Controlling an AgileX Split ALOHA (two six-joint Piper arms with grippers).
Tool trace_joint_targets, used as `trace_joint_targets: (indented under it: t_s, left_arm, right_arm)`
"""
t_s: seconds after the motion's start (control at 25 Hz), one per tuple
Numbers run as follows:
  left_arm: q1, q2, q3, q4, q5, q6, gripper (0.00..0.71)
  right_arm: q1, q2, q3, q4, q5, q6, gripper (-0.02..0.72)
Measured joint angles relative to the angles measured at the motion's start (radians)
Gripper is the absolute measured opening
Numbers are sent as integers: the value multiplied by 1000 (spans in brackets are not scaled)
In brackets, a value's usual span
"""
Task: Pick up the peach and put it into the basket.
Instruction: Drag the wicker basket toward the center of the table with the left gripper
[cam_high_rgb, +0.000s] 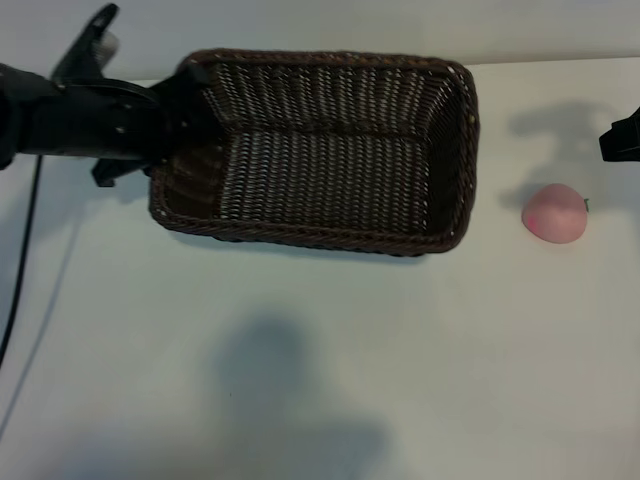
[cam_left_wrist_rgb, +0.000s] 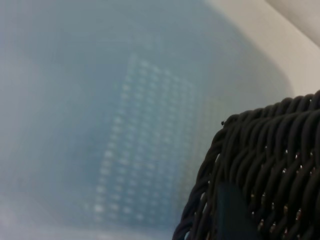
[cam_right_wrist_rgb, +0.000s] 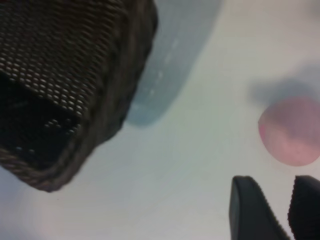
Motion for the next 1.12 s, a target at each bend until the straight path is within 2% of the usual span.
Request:
trace_joint_targets:
  t_s: [0.24,0.44,0.64,1.12]
  left_arm:
    - [-58,109,-24,-55,-30,4,388]
    - [-86,146,-24,-84,-88,2,388]
    - [-87,147,-24,-108,-114,-7,388]
    - [-87,189,-30,-127,-94,-20,388]
  right_arm:
    - [0,0,0,0,1,0,245]
    - [0,0,0,0,2,0,245]
    - [0,0,0,0,2,0,245]
    - [0,0,0,0,3,0,245]
